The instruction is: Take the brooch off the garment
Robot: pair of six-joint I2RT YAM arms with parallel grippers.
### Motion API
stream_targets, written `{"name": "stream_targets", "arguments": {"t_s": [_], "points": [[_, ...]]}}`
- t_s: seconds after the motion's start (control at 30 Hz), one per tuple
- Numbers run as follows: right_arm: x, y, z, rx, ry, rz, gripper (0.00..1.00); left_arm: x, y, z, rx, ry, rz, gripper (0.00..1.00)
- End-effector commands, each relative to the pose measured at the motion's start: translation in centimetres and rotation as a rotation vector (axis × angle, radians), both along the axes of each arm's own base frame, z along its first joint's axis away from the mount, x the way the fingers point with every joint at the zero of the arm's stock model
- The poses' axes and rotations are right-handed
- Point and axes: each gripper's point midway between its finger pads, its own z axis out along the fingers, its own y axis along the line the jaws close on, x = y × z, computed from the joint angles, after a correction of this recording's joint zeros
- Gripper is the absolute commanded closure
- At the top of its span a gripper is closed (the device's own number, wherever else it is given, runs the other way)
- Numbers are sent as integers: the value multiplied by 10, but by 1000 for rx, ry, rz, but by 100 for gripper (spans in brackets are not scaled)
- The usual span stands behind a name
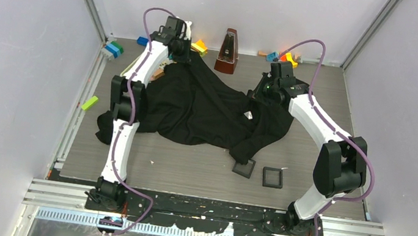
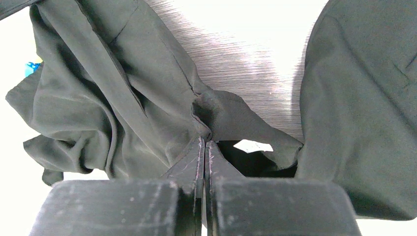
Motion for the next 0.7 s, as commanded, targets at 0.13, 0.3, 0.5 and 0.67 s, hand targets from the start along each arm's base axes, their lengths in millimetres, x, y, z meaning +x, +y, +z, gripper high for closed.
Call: {"name": "stream_targets", "arguments": {"t_s": [0.13,0.3,0.5,0.67], "points": [[6,1,37,24,-89,10,100,1,17,84,54,-183,52,100],[9,11,73,73,-143,52,100,-20,22,141,41,-246,54,100],[-4,23,131,153,-231,119,100,-65,52,212,54,-335,134,100],[-32,45,156,192,-265,207,99,-125,98,237,126,-346,291,100]]}}
